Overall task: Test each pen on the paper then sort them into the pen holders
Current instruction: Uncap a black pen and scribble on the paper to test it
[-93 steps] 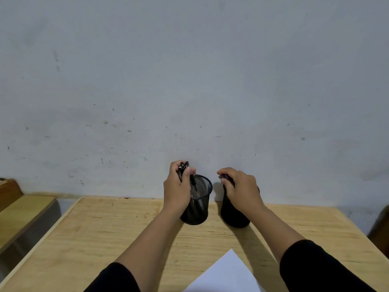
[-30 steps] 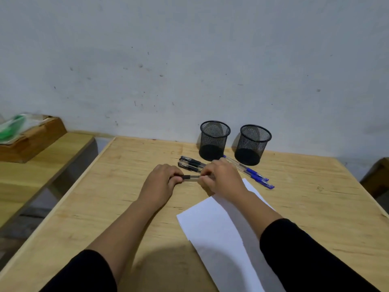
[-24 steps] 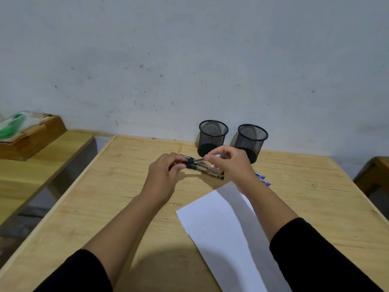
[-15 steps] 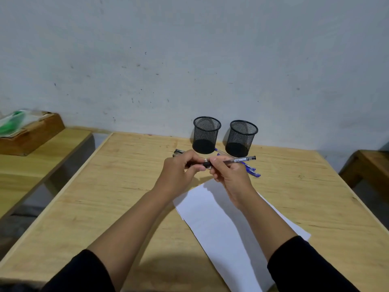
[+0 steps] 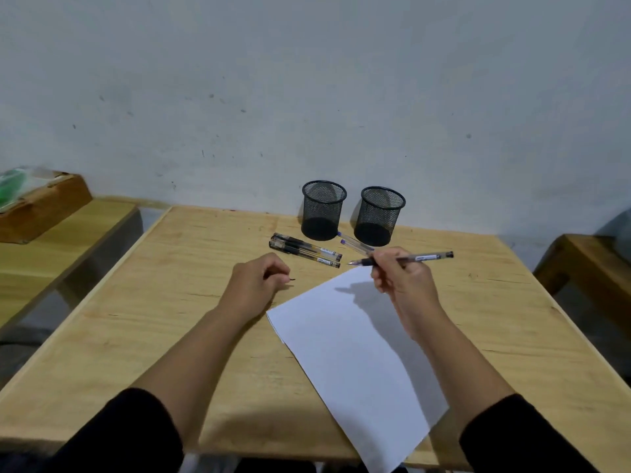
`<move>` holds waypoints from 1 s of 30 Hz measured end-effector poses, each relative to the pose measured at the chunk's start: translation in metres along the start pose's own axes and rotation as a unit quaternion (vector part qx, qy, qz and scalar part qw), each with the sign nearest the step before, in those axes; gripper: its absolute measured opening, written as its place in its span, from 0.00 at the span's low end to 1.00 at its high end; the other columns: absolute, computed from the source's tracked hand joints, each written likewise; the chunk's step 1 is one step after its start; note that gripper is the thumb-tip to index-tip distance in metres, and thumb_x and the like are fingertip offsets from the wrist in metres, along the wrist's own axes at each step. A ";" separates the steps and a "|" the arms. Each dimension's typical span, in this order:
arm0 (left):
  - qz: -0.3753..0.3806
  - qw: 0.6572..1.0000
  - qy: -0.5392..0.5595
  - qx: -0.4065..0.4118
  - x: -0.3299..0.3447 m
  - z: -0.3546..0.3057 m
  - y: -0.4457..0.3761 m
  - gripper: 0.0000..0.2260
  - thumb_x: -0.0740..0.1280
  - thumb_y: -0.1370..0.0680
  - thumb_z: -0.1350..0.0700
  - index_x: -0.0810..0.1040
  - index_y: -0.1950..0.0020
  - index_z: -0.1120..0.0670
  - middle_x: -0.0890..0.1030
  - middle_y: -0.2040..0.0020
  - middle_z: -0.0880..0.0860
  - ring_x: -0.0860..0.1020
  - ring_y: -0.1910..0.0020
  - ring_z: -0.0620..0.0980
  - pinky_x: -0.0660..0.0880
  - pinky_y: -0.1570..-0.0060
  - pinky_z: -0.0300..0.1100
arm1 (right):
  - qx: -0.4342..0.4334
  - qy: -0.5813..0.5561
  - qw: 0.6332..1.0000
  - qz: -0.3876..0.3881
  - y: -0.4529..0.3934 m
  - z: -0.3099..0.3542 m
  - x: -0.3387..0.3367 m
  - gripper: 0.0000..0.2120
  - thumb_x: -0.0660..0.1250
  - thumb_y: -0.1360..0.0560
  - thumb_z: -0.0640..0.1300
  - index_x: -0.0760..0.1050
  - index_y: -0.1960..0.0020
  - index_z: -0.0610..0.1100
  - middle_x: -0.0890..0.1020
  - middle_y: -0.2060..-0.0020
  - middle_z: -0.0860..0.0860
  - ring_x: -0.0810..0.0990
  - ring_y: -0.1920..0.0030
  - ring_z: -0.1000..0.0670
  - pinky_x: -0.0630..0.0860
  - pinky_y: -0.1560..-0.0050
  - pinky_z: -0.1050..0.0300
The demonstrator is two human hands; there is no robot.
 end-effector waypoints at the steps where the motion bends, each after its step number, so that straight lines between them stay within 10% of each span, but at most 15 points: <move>1: 0.015 1.000 -0.013 0.005 0.009 0.001 -0.004 0.03 0.68 0.26 0.60 0.79 0.56 0.52 0.82 0.57 0.49 0.79 0.57 0.44 0.70 0.62 0.29 | 0.008 0.005 1.000 0.003 0.002 -0.005 0.005 0.09 0.64 0.23 0.37 0.77 0.62 0.41 0.75 0.73 0.48 0.70 0.73 0.54 0.67 0.72 0.65; 10: 0.043 0.996 -0.064 0.042 0.024 -0.003 -0.030 0.06 0.69 0.26 0.59 0.81 0.50 0.54 0.84 0.52 0.51 0.79 0.50 0.47 0.70 0.50 0.35 | 0.067 0.029 0.996 -0.042 0.005 -0.028 0.001 0.09 0.64 0.23 0.38 0.78 0.61 0.40 0.76 0.72 0.47 0.71 0.72 0.53 0.69 0.71 0.64; 14: 0.015 0.998 -0.041 0.049 0.013 -0.006 -0.012 0.07 0.67 0.25 0.57 0.81 0.47 0.53 0.81 0.54 0.47 0.74 0.60 0.33 0.67 0.60 0.20 | 0.122 -0.033 0.991 -0.035 0.015 -0.045 0.010 0.08 0.63 0.22 0.41 0.80 0.56 0.41 0.79 0.70 0.46 0.74 0.72 0.53 0.68 0.72 0.63; 30: -0.024 0.994 -0.074 0.074 0.024 0.001 0.098 0.08 0.71 0.28 0.52 0.81 0.50 0.52 0.79 0.53 0.46 0.74 0.56 0.42 0.66 0.56 0.28 | 0.108 0.093 0.989 -0.034 0.044 -0.046 -0.002 0.07 0.65 0.25 0.35 0.79 0.60 0.42 0.78 0.74 0.51 0.72 0.73 0.54 0.69 0.72 0.68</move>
Point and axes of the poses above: each hand's wrist, its own y-axis away from the middle knuckle, its own x-axis out of the palm, z = x × y, the point moved 5 cm from there along -y, towards the middle knuckle
